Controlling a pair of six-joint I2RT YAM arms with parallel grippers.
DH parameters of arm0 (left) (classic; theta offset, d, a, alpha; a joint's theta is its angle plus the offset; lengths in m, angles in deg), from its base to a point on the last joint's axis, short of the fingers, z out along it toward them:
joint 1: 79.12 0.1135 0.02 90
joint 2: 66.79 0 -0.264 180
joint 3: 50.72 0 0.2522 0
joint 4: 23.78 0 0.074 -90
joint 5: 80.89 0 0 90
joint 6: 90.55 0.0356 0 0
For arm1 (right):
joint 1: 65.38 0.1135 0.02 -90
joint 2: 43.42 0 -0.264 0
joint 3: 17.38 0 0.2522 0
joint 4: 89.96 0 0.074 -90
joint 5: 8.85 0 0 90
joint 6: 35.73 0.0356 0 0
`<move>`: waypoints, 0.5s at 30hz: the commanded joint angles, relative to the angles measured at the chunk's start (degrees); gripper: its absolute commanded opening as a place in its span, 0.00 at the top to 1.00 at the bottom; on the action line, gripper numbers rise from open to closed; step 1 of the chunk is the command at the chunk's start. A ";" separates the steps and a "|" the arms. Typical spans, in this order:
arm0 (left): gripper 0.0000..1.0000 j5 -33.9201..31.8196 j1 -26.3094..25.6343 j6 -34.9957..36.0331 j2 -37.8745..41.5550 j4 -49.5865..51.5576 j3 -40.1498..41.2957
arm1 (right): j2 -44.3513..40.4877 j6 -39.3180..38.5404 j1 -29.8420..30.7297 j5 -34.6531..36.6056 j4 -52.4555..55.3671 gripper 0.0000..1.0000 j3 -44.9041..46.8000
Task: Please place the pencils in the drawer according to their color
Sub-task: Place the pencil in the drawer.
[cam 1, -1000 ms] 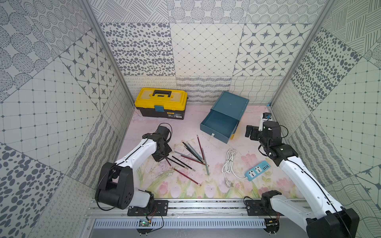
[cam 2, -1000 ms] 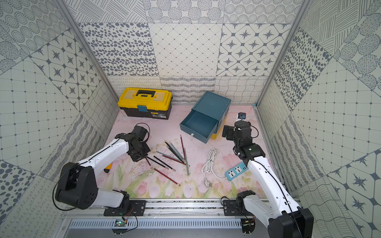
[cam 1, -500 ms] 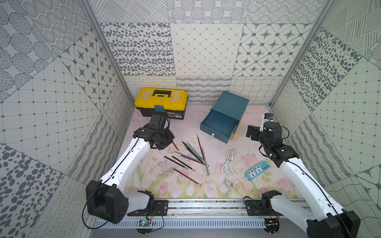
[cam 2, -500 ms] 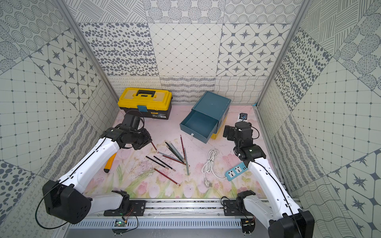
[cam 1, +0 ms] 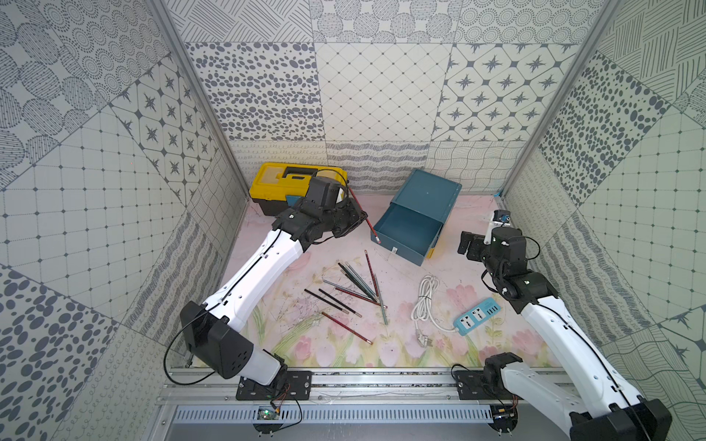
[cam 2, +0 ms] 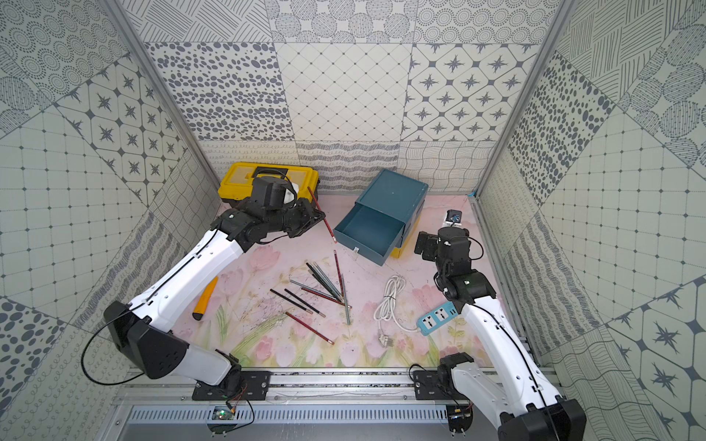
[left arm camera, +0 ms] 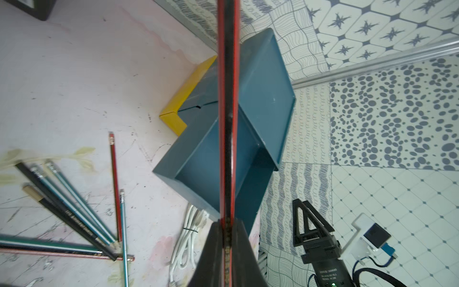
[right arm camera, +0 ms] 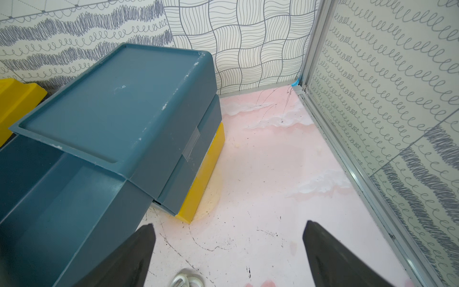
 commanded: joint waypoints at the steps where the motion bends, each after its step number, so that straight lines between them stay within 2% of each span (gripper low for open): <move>1: 1.00 3.28 -3.19 -2.52 -5.43 -11.83 -5.81 | -0.88 0.35 0.30 0.48 -1.03 0.01 0.89; 7: 1.00 0.72 -6.37 -6.12 -10.76 -16.80 -7.97 | -0.93 0.27 0.32 0.18 -1.10 0.01 0.90; 15: 1.00 -1.76 -9.37 -10.14 -14.61 -17.21 -8.00 | -1.70 -0.18 0.34 0.61 -1.03 0.01 1.41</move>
